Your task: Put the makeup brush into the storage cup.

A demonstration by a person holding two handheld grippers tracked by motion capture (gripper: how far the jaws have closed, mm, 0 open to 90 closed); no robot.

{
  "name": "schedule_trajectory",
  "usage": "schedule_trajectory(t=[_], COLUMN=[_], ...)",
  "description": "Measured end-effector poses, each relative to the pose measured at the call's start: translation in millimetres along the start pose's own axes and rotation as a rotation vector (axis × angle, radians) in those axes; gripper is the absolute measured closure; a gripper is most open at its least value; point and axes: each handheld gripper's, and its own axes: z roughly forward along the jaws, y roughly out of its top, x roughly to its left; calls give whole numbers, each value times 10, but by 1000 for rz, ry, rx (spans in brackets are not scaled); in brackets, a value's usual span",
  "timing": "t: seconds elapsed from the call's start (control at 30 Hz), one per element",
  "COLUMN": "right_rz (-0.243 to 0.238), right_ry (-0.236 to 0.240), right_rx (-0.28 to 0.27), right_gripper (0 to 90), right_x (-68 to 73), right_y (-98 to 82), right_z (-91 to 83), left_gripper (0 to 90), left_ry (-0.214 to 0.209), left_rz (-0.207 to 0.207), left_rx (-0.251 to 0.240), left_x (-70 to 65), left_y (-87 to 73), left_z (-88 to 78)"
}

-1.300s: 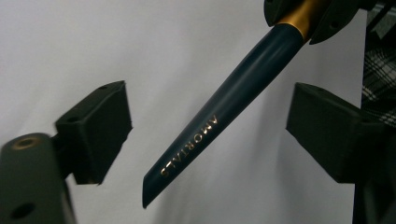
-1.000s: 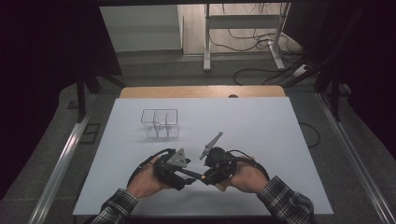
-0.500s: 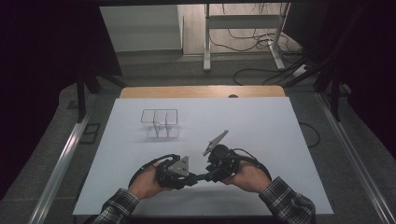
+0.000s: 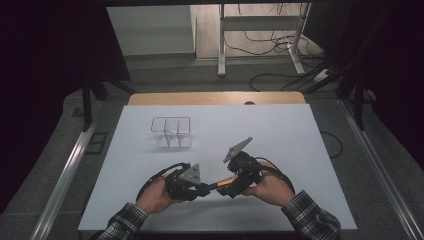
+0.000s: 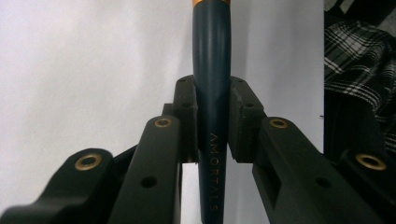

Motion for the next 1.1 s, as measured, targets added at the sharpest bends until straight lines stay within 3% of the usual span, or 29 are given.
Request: schedule_trajectory(t=[0.13,0.37,0.57,0.73,1.1], right_rz=[-1,43,59,56,117], right_ry=[-25,-45,-69,-89,-109], right_rx=[-22,-92,-138,-136,-167], right_gripper=[48,0,0,0,0], right_x=[-11,-70,-116,-150,-218], right_y=[-47,-155,-239,-294,-455], right_z=[-30,-89,-128,-152,-131], left_gripper=[763,763,763,763,763], left_ry=[9,31,40,55,77], left_rz=[-22,-53,-88,-111,-156], left_rx=[-10,-18,-36,-56,-89], left_x=[-9,-28,-32,-24,-56], left_y=[-21,-42,-69,-118,-187], left_z=[2,-34,-71,-123,-186])
